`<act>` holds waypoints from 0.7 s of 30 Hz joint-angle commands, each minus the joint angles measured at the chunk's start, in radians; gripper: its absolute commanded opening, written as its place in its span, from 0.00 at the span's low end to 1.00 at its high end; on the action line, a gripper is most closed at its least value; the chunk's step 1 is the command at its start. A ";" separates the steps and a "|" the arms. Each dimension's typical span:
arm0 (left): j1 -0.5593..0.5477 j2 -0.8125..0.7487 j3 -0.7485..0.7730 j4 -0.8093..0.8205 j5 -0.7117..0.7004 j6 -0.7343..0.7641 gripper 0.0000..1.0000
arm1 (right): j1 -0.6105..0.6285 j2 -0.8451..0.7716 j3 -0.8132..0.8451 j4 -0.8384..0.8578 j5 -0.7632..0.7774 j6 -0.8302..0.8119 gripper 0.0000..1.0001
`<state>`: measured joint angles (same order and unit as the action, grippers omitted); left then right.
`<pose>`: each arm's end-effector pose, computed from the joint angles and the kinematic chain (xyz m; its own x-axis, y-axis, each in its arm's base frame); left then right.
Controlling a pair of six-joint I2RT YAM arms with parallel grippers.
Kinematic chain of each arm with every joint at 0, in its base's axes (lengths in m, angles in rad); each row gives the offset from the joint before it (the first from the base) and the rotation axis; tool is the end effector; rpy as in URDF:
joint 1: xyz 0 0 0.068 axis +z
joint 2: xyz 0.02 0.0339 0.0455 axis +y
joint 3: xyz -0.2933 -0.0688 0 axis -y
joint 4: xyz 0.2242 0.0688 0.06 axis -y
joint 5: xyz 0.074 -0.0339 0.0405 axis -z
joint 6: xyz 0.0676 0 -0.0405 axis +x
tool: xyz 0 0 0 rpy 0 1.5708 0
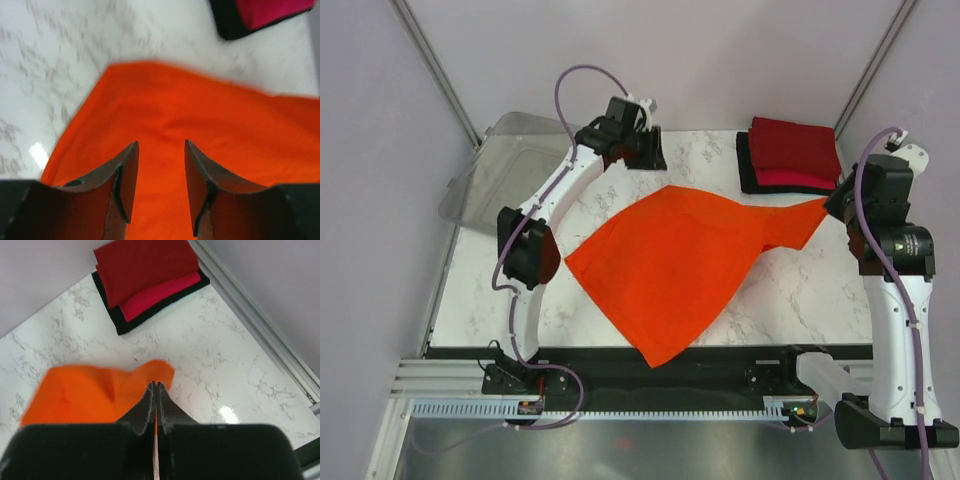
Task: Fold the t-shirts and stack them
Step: Flatten the tshirt out
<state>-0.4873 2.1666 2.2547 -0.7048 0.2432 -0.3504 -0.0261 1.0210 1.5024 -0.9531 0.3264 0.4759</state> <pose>0.4488 -0.2562 0.3550 -0.6956 -0.0085 -0.7184 0.4145 0.8121 -0.4108 0.1600 -0.0259 0.4578 -0.2616 0.4409 -0.8586 0.4839 0.8296 0.2786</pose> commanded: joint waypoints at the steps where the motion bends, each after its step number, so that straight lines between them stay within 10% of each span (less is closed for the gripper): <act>1: 0.001 -0.193 -0.210 0.008 0.029 0.085 0.50 | -0.001 -0.053 -0.083 0.071 -0.047 0.010 0.00; 7: -0.086 -0.624 -0.807 0.008 -0.099 0.041 0.52 | 0.000 -0.156 -0.374 0.223 -0.223 0.038 0.00; 12: -0.385 -0.833 -1.188 0.053 -0.142 -0.061 0.51 | -0.001 -0.205 -0.464 0.255 -0.271 0.082 0.00; 21: -0.882 -0.702 -1.267 0.223 -0.285 -0.072 0.52 | 0.000 -0.177 -0.473 0.267 -0.314 0.090 0.00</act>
<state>-1.2778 1.3891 0.9455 -0.5720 0.0494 -0.4034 -0.0261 0.8436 1.0248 -0.7353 0.0479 0.5503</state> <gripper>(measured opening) 0.510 0.007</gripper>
